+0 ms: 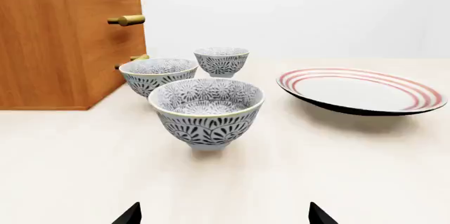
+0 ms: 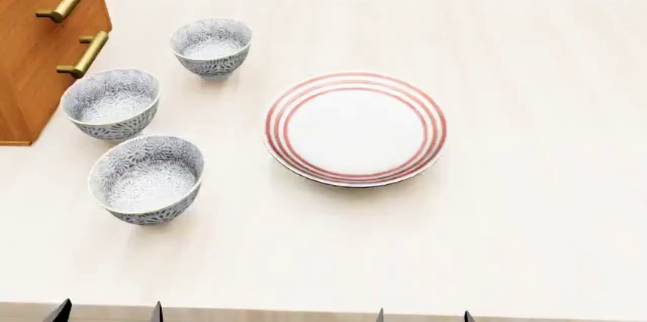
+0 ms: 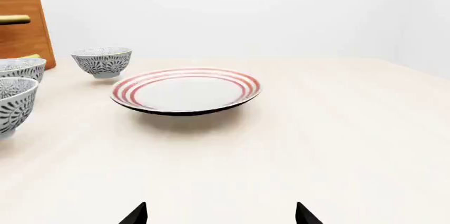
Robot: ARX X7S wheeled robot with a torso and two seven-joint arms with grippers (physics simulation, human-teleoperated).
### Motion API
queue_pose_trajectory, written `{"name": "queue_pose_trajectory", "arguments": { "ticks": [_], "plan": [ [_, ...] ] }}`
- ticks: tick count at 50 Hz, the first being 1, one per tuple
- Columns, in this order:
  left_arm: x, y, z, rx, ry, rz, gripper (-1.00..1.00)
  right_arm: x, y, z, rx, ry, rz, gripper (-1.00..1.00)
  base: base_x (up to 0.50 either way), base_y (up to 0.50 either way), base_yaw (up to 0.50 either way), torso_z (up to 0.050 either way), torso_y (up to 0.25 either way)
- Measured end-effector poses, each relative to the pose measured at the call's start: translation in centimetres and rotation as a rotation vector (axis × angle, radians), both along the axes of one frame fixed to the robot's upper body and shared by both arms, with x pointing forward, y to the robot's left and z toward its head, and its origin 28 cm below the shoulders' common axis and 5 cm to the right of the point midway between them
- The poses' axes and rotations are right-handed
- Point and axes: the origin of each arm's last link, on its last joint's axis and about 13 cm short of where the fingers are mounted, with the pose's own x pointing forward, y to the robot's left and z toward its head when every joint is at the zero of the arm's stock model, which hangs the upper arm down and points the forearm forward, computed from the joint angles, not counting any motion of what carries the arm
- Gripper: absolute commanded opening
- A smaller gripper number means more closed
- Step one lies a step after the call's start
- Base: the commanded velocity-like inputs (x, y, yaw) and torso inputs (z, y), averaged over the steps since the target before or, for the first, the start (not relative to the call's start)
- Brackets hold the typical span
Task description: Pick up the bowl and put it in the front on the plate.
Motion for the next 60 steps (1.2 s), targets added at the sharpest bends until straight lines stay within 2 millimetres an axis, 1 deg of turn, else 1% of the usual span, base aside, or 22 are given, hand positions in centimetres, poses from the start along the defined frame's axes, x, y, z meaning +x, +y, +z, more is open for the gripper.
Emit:
{"name": "queue_pose_trajectory", "arguments": {
  "ticks": [2, 3, 4, 25, 29, 32, 39, 43, 50, 60],
  "plan": [
    [0.0, 0.0, 0.0, -0.001, 0.001, -0.001, 1.00, 0.0, 0.0, 0.0, 0.001, 0.000, 0.001, 1.00, 0.00, 0.00, 0.00, 0.000, 0.000],
    [-0.1, 0.0, -0.2, -0.015, 0.032, 0.000, 1.00, 0.5, 0.6, 0.4, 0.012, -0.032, 0.010, 1.00, 0.00, 0.00, 0.00, 0.000, 0.000],
    [-0.1, 0.1, -0.2, -0.014, 0.034, -0.001, 1.00, 0.6, 0.5, 0.5, 0.011, -0.037, 0.012, 1.00, 0.00, 0.00, 0.00, 0.000, 0.000],
    [0.0, -0.1, 0.0, -0.012, 0.023, -0.010, 1.00, -0.1, 0.3, -0.1, 0.015, 0.010, 0.016, 1.00, 0.00, 0.00, 0.00, 0.000, 0.000],
    [0.0, 0.0, 0.3, 0.008, -0.008, 0.000, 1.00, -0.1, 0.3, 0.0, 0.018, -0.008, 0.014, 1.00, 0.00, 0.00, 0.00, 0.000, 0.000],
    [0.0, 0.1, 1.0, 0.047, -0.081, 0.024, 1.00, -0.2, 0.3, 0.5, 0.036, -0.077, 0.008, 1.00, 0.00, 0.00, 0.00, 0.000, 0.000],
    [-0.3, 0.2, 3.3, 0.135, -0.294, 0.079, 1.00, -0.6, 0.2, 2.4, 0.062, -0.335, 0.001, 1.00, 0.00, 0.00, 0.00, 0.000, 0.000],
    [-0.5, 0.2, 4.3, 0.165, -0.380, 0.091, 1.00, -0.8, 0.2, 3.1, 0.067, -0.426, -0.003, 1.00, 0.03, 0.00, 0.00, 0.000, 0.000],
    [-0.8, 0.0, 5.2, 0.191, -0.463, 0.096, 1.00, -1.2, 0.1, 3.7, 0.073, -0.514, -0.005, 1.00, 0.48, -0.03, 0.00, 0.000, 0.000],
    [-1.0, -0.1, 5.7, 0.204, -0.511, 0.094, 1.00, -1.4, 0.1, 4.2, 0.074, -0.571, -0.002, 1.00, 0.50, -0.04, 0.00, 0.000, 0.000]
  ]
}}
